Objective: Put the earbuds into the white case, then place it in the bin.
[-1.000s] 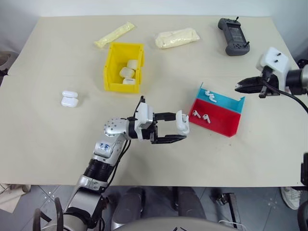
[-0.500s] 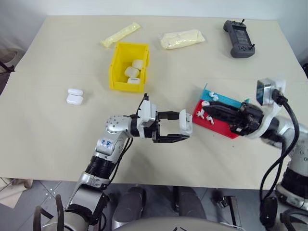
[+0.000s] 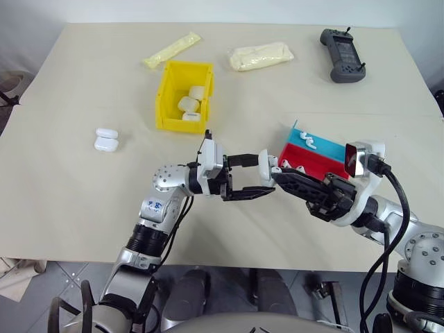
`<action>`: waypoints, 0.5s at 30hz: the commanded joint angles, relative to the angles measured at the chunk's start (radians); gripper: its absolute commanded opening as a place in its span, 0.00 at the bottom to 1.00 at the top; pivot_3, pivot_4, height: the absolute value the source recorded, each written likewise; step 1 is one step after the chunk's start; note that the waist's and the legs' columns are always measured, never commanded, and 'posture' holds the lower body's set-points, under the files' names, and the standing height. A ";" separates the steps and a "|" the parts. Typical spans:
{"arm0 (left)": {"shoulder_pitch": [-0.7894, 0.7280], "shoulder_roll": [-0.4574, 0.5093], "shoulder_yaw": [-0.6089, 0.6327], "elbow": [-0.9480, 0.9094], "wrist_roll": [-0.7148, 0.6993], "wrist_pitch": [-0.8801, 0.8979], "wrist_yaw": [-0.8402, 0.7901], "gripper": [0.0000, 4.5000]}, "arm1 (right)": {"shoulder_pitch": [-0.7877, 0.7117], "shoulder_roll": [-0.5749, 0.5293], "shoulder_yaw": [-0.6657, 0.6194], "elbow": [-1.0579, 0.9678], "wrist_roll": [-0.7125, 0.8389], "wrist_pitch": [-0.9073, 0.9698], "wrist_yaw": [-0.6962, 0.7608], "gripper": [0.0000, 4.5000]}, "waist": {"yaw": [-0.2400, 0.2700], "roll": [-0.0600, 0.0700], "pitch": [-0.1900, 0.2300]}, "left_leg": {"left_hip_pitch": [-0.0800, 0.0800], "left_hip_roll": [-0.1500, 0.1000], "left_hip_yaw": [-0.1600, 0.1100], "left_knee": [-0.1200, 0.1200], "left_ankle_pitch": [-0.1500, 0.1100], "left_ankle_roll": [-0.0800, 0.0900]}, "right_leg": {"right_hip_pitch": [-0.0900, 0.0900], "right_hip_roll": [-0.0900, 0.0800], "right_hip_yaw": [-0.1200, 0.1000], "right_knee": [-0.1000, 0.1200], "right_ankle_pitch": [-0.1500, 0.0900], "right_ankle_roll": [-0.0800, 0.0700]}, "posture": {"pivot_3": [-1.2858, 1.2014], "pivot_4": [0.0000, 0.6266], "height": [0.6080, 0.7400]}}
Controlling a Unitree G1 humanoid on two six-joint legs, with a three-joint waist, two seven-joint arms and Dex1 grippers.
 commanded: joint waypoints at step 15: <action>-0.008 -0.007 0.001 -0.019 -0.020 0.004 -0.015 0.62 | 0.022 -0.079 0.014 0.025 0.070 -0.118 0.005 0.12 | 0.001 0.000 0.000 | 0.000 0.000 0.000 0.000 0.000 0.000 | 0.000 0.000 0.000 -0.001 0.000 0.000 | 0.52 0.24 1.00</action>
